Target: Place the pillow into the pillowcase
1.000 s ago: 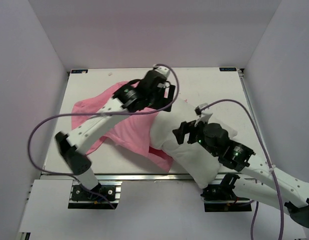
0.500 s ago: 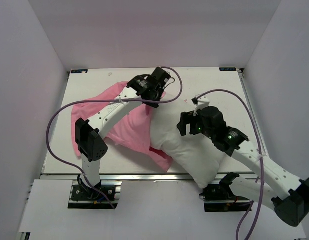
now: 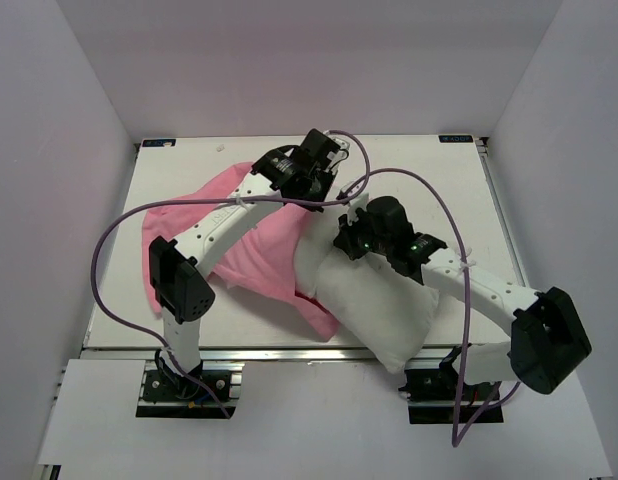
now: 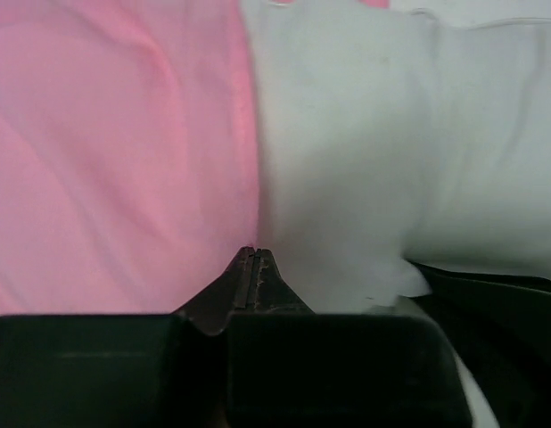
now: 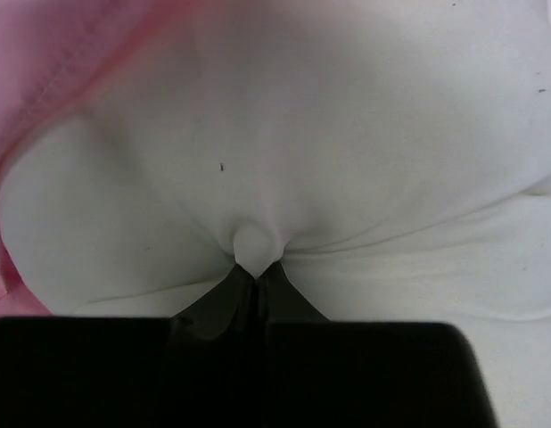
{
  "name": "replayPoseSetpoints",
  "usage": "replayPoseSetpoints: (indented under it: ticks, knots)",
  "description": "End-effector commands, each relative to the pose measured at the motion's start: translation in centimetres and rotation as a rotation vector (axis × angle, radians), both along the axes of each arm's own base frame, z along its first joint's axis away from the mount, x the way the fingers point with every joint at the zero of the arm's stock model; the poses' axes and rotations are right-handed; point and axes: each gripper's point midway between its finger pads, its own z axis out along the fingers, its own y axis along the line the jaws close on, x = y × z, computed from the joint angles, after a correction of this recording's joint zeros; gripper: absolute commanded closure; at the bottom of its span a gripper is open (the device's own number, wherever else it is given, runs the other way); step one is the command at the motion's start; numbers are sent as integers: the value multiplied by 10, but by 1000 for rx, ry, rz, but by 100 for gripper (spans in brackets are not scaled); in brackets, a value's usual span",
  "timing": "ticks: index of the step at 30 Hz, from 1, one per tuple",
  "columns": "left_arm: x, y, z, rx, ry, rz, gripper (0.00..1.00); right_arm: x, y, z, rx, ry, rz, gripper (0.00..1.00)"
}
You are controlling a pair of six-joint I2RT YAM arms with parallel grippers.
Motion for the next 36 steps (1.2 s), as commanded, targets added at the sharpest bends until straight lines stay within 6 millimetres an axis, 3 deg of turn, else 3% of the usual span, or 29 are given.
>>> replayPoseSetpoints:
  ticks: [1,2,3,5,6,8,10,11,13,16,17,19,20,21,23,26,28,29,31,32,33,34,35,36]
  knots:
    - [-13,-20,53,-174,-74,-115,100,12,26,31,125,-131,78,100]
    - [-13,-25,60,-204,-86,-138,100,14,25,39,148,-167,63,100]
    - [-20,-31,71,-247,-90,-171,100,19,24,71,221,-266,40,100]
    - [-22,-37,87,-302,-111,-195,100,19,15,89,289,-335,-10,100]
    - [-25,-40,94,-331,-112,-209,100,16,10,123,373,-432,-28,100]
    - [-38,-51,113,-416,-111,-277,100,10,1,135,446,-493,-55,100]
    - [-53,-62,133,-508,-109,-352,100,-5,-11,181,609,-641,-57,100]
    - [-60,-68,137,-537,-102,-383,100,-10,-14,171,630,-648,-56,100]
    - [-77,-80,149,-599,-81,-460,100,-18,-20,189,720,-716,-52,100]
    - [-97,-95,158,-648,-69,-522,100,-17,-14,170,734,-724,-59,100]
    - [-108,-101,157,-666,-40,-557,100,-22,-19,173,785,-768,-80,100]
    - [-116,-110,144,-682,7,-574,100,-17,-13,153,801,-760,-90,100]
    - [-123,-114,140,-705,35,-600,100,-24,-12,162,859,-794,-80,100]
    - [-126,-117,120,-705,94,-592,100,-15,-3,140,826,-754,-103,100]
    - [-124,-122,110,-719,108,-579,100,-4,12,112,788,-707,-140,100]
    - [-125,-118,79,-712,147,-524,100,6,6,99,820,-697,-221,100]
    - [-123,-103,54,-671,153,-437,100,6,4,90,816,-687,-228,100]
    - [-118,-97,45,-647,143,-391,100,4,5,92,819,-673,-220,100]
    - [-103,-80,20,-583,136,-269,100,4,11,73,758,-590,-204,100]
    - [-99,-75,13,-570,147,-243,100,-2,10,81,779,-579,-191,100]
    - [-96,-68,4,-552,176,-199,100,-6,10,79,774,-560,-175,82]
    - [-87,-60,-4,-541,192,-157,100,-7,10,60,711,-494,-178,68]
    - [-83,-55,-6,-534,199,-135,94,-11,6,71,734,-462,-193,55]
    - [-78,-51,-7,-529,202,-114,82,-9,4,65,706,-411,-219,38]
